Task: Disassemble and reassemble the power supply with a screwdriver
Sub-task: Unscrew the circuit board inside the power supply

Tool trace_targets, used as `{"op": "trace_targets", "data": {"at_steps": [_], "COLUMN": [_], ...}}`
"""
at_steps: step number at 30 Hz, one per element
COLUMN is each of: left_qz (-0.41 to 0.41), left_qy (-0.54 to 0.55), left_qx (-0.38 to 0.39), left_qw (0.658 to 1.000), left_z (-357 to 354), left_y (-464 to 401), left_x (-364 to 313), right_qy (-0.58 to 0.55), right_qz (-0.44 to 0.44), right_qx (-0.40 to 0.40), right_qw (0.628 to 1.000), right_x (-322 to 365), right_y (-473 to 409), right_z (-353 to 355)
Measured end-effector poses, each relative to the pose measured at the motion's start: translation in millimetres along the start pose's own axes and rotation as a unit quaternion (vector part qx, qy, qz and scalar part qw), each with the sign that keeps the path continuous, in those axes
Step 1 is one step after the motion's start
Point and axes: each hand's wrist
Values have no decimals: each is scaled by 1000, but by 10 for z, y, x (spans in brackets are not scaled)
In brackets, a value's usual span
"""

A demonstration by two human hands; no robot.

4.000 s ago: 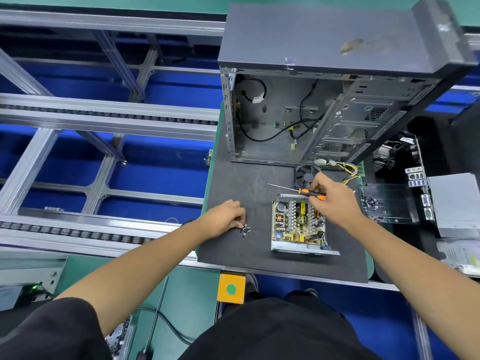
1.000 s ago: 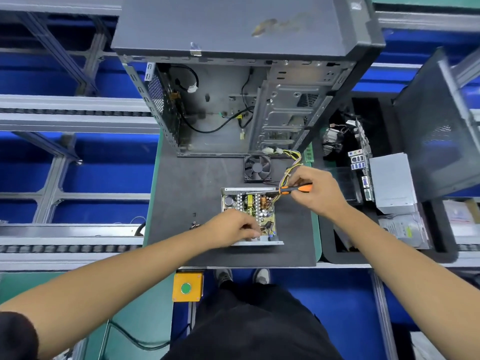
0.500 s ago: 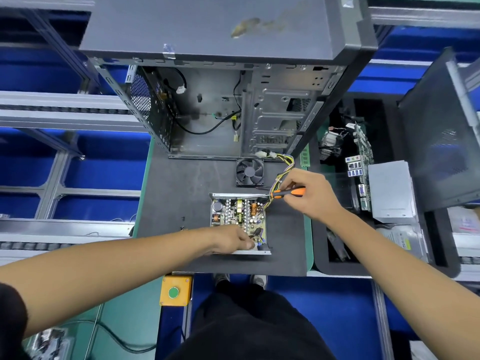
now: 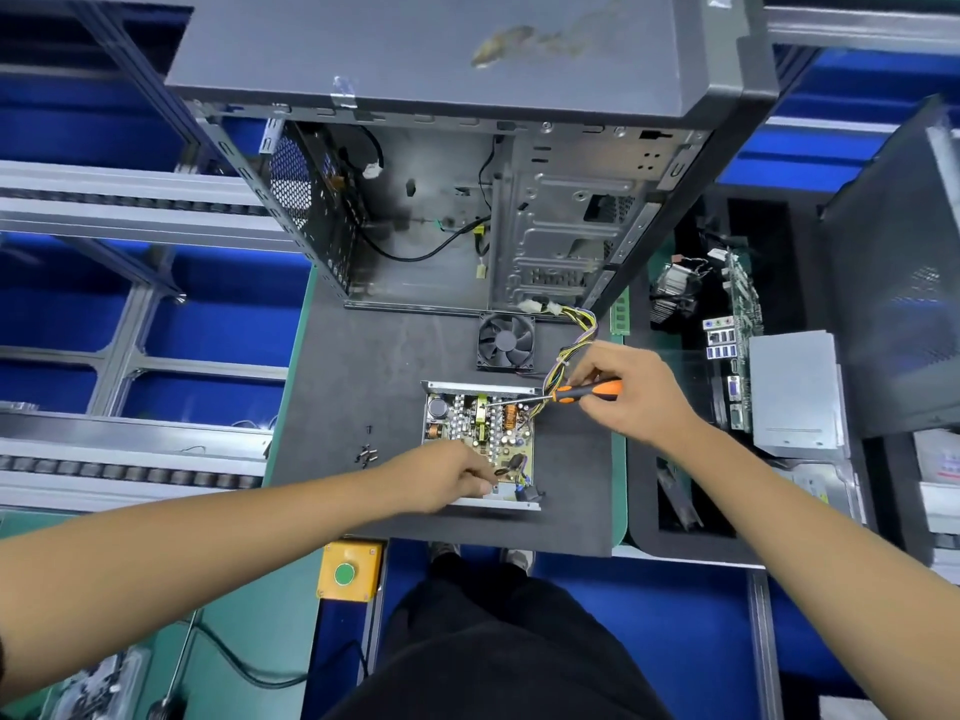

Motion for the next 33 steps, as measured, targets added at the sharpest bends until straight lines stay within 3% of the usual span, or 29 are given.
{"op": "trace_targets", "data": {"at_steps": [5,8,10,12,14,17,24,33], "left_qz": [-35,-33,-30,-68,-169,-255,-267,-346], "left_qy": [-63,-47,-103,-171,-241,-296,-323,-383], "left_qx": [-10,-45,-82,-128,-170,-159,-169,-201], "left_qw": [997,997,991,975,940,907,892,833], "left_z": [99,107,111,141,187,223,99,74], "left_y": [195,240,254,270,246,181,-44,-208], "left_x": [134,182,219,245,288,345,439,451], "right_qy": [55,75,82,93,108,125,143,162], "right_qz": [25,41,51,59,66,68,69,63], "right_qx": [53,86,103,121,138,156,171,181], "right_qw": [997,993,990,986,982,978,972,968], "right_x": [-14,-26,-39,-53,-71,-99,-114,-126], "right_y": [64,89,96,93,92,93,77,101], "right_z": [86,118,122,117,114,111,89,61]}}
Point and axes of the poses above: each hand's wrist, its own y-axis away from the middle knuckle, its own z-axis out of the back of the hand, x = y × z, and after that the axes turned 6 degrees about x, right-handed
